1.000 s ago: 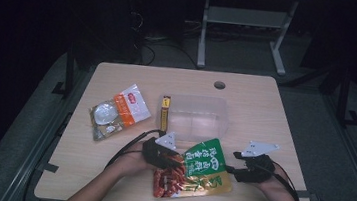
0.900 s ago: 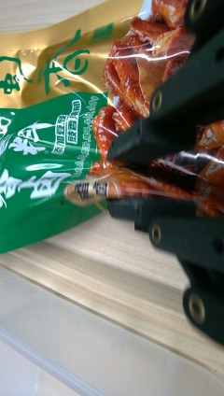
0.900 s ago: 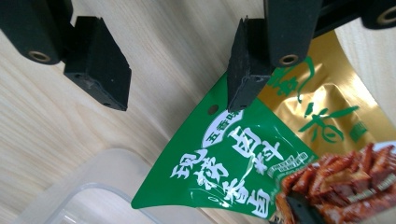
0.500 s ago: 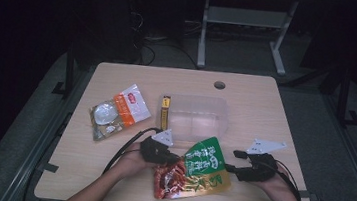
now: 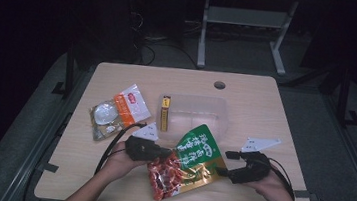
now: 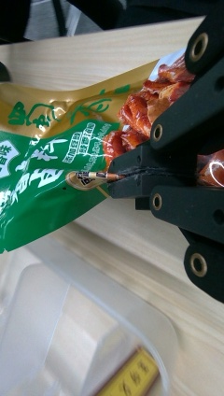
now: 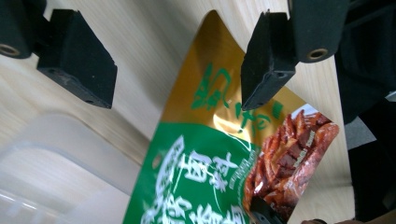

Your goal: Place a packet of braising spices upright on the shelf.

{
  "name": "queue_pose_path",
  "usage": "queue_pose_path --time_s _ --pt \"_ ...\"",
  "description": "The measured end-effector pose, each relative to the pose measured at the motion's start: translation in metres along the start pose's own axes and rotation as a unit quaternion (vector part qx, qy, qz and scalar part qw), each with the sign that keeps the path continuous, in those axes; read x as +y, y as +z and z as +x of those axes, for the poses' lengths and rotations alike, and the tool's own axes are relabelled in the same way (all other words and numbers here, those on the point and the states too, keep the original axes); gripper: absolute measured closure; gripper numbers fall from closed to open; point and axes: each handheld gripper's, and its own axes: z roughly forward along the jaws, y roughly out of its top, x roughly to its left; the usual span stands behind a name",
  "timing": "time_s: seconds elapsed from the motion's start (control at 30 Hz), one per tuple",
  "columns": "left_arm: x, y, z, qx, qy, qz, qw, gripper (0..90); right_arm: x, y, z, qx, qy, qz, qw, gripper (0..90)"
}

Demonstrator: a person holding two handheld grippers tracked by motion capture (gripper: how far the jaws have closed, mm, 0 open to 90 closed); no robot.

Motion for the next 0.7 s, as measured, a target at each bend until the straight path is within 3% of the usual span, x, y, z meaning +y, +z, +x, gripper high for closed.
queue_pose_path --time_s 0.17,0.23,0.3,0.37,0.57,0.7 --pt "-0.005 -0.019 -0.005 0.032 -0.004 -0.013 0.9994 89.6 0.02 0.008 -0.002 0.013 -0.007 -0.02 0.9997 34.0" --pt "-0.008 -0.025 -0.005 0.045 -0.014 -0.018 0.9987 89.6 0.035 0.015 -0.004 0.031 -0.012 -0.028 0.999 39.7" --pt "-0.01 -0.031 -0.004 0.057 -0.021 -0.023 0.9979 89.6 0.038 0.018 -0.005 0.036 -0.014 -0.03 0.9988 41.6" --pt "-0.012 -0.036 -0.002 0.067 -0.027 -0.029 0.997 89.6 0.052 0.033 -0.008 0.053 -0.019 -0.031 0.998 47.3" --pt "-0.013 -0.042 -0.001 0.077 -0.035 -0.056 0.9949 89.6 0.071 0.051 -0.011 0.069 -0.03 -0.027 0.9968 56.8" --pt "-0.013 -0.042 -0.003 0.075 -0.027 -0.054 0.9953 89.6 0.072 0.058 -0.013 0.078 -0.029 -0.015 0.9964 65.2"
